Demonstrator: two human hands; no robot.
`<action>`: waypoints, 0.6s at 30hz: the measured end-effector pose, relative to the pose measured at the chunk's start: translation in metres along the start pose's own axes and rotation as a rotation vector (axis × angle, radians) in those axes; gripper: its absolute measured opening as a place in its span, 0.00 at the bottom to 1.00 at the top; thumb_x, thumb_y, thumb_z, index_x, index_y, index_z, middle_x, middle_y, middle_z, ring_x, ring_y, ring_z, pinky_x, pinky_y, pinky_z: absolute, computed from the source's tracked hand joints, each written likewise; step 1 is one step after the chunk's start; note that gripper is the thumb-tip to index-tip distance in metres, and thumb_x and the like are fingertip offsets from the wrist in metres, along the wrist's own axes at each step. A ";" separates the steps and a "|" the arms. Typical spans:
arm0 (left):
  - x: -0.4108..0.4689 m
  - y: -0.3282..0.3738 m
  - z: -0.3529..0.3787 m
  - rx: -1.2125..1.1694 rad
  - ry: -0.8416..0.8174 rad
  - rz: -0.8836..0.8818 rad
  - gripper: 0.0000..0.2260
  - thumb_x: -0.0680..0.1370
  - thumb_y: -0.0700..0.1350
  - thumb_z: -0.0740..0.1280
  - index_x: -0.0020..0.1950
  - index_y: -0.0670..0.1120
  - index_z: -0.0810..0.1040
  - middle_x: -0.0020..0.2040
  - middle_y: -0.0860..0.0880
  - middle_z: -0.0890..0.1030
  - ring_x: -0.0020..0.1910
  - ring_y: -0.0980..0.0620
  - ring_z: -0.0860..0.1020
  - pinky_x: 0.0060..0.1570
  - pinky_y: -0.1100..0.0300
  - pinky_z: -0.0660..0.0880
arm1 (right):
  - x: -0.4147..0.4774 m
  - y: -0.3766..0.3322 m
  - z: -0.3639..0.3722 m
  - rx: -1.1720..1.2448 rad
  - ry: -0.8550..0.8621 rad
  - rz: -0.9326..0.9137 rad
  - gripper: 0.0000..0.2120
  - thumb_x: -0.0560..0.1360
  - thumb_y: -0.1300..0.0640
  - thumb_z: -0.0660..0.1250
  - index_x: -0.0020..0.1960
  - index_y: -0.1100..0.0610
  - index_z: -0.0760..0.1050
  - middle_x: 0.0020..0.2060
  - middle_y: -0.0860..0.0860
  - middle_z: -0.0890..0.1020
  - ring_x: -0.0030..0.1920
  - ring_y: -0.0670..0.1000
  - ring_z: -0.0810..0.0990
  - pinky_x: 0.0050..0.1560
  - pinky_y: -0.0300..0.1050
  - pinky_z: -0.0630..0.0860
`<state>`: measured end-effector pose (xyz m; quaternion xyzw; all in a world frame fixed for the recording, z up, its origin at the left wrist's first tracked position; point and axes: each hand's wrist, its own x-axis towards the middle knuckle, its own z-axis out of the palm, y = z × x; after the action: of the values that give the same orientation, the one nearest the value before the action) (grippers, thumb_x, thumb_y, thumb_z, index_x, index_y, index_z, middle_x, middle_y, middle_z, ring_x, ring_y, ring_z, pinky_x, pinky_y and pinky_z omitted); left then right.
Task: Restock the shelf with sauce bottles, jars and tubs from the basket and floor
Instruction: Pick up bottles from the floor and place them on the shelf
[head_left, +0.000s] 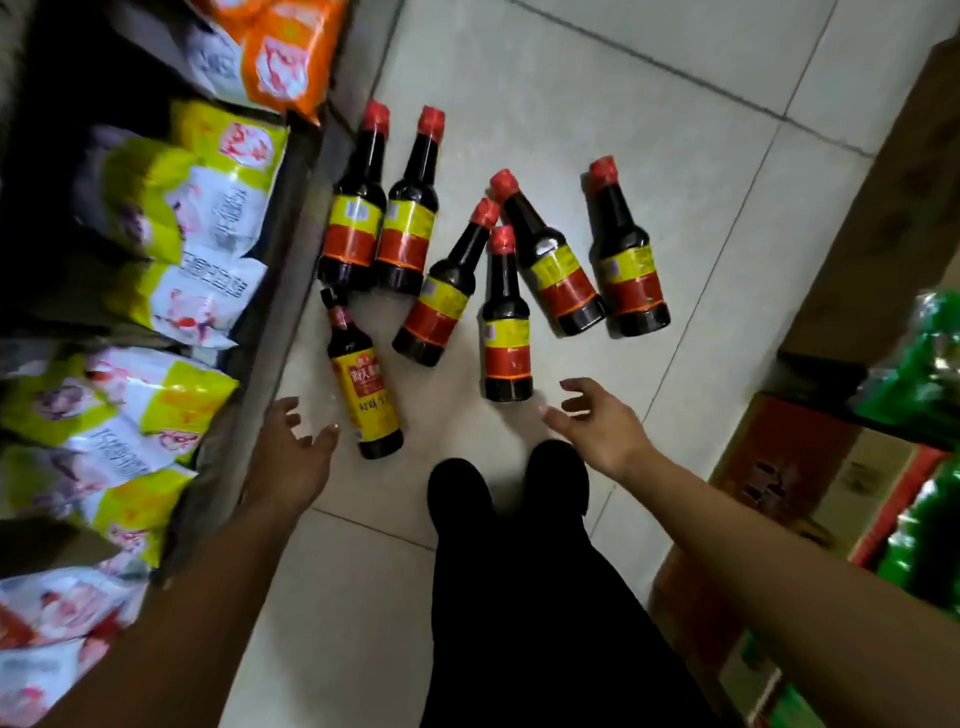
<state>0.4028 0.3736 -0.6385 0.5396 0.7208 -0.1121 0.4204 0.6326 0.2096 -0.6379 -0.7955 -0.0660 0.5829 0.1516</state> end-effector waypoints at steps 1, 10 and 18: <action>0.013 -0.009 0.012 0.011 0.000 0.003 0.26 0.74 0.39 0.68 0.70 0.41 0.62 0.68 0.38 0.69 0.63 0.39 0.71 0.56 0.56 0.66 | 0.019 0.004 0.007 -0.012 0.011 -0.002 0.26 0.73 0.47 0.67 0.68 0.53 0.66 0.61 0.55 0.76 0.58 0.54 0.76 0.55 0.43 0.72; 0.108 -0.050 0.092 0.079 -0.024 0.009 0.38 0.72 0.46 0.72 0.74 0.46 0.53 0.71 0.39 0.65 0.68 0.40 0.66 0.64 0.47 0.67 | 0.145 0.009 0.061 -0.061 0.146 -0.110 0.30 0.70 0.47 0.71 0.66 0.55 0.65 0.59 0.55 0.78 0.57 0.56 0.77 0.53 0.45 0.71; 0.142 -0.042 0.122 0.008 0.143 -0.061 0.36 0.70 0.48 0.74 0.70 0.43 0.57 0.65 0.39 0.70 0.63 0.38 0.71 0.58 0.49 0.69 | 0.190 -0.004 0.078 -0.132 0.303 -0.026 0.37 0.63 0.40 0.73 0.62 0.57 0.63 0.57 0.56 0.75 0.57 0.59 0.76 0.56 0.54 0.74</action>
<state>0.4162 0.3792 -0.8292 0.5257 0.7646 -0.0887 0.3621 0.6181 0.2792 -0.8304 -0.8816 -0.0909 0.4487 0.1150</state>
